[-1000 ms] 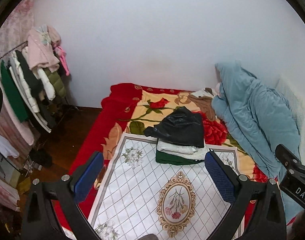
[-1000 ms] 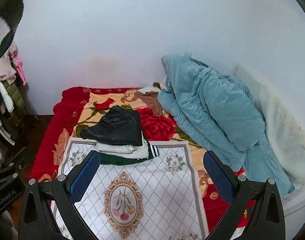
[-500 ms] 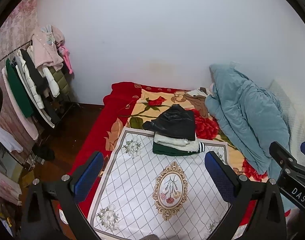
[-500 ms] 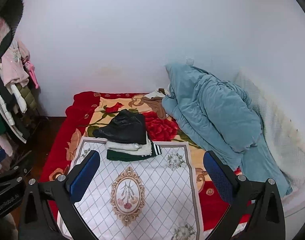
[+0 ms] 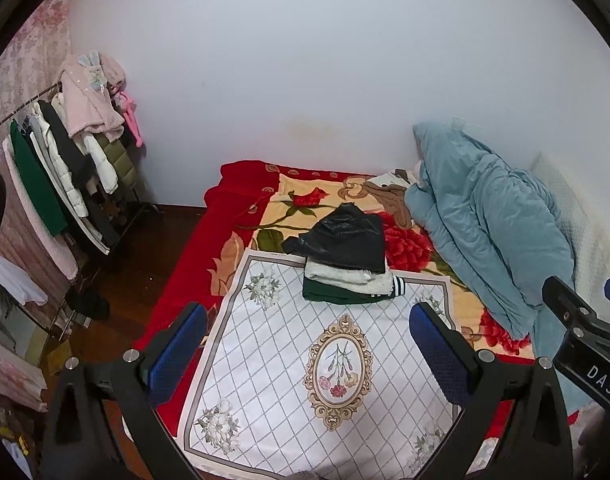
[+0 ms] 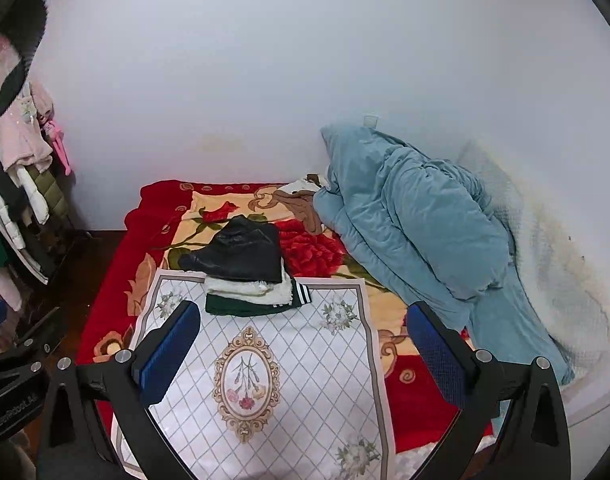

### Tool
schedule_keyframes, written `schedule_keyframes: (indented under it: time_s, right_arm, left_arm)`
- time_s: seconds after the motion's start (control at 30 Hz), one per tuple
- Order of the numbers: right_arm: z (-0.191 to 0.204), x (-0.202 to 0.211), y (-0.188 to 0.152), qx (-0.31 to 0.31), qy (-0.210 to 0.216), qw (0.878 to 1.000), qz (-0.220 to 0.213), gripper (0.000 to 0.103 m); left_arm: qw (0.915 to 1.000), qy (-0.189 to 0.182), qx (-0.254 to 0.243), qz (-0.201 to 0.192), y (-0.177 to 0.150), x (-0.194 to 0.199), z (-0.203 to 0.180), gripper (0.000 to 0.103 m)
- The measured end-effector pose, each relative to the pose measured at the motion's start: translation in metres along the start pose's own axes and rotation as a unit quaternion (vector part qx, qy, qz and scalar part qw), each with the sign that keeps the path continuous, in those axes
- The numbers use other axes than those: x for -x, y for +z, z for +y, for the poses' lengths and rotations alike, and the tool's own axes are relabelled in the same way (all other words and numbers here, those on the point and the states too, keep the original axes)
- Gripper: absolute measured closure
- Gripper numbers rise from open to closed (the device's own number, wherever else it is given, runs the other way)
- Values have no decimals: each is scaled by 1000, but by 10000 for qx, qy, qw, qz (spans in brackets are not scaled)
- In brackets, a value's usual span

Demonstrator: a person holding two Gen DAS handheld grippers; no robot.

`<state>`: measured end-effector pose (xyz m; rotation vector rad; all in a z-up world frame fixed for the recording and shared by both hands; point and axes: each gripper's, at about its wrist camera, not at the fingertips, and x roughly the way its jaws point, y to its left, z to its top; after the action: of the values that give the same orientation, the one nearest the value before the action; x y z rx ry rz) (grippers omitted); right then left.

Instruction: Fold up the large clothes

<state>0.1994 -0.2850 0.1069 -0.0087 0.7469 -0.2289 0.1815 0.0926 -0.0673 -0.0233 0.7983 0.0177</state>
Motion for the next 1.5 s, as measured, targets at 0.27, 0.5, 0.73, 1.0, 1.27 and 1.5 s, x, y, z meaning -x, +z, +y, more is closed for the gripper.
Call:
schedule_keyframes:
  time_s: [0.27,0.5,0.73,1.0,1.27,1.5]
  right_arm:
    - [1,3,0,41,-8,10000,-31,0]
    - [3,5,-1,80,34,10000,21,0]
    - [10,3,0,120,85,9999,16,0]
    - [14,0,4,135,134,9998,45,0]
    - [15,-3,7,151,144,9998,61,0]
    - [16,-3,7,139,141,9998,85,0]
  left_arm:
    - [10000,54,0,-14,-3,2,1,0]
    - [9999,100,-1,-9,-2,2,3,0]
    - [9999,111,31,-34,-4,3,5,0]
    - [9999,108,32,-59,-3,5,11,0]
    - [9998,128,12,-117,2,7,13,0]
    - [9998,138,-1,-142,4,9,13,0]
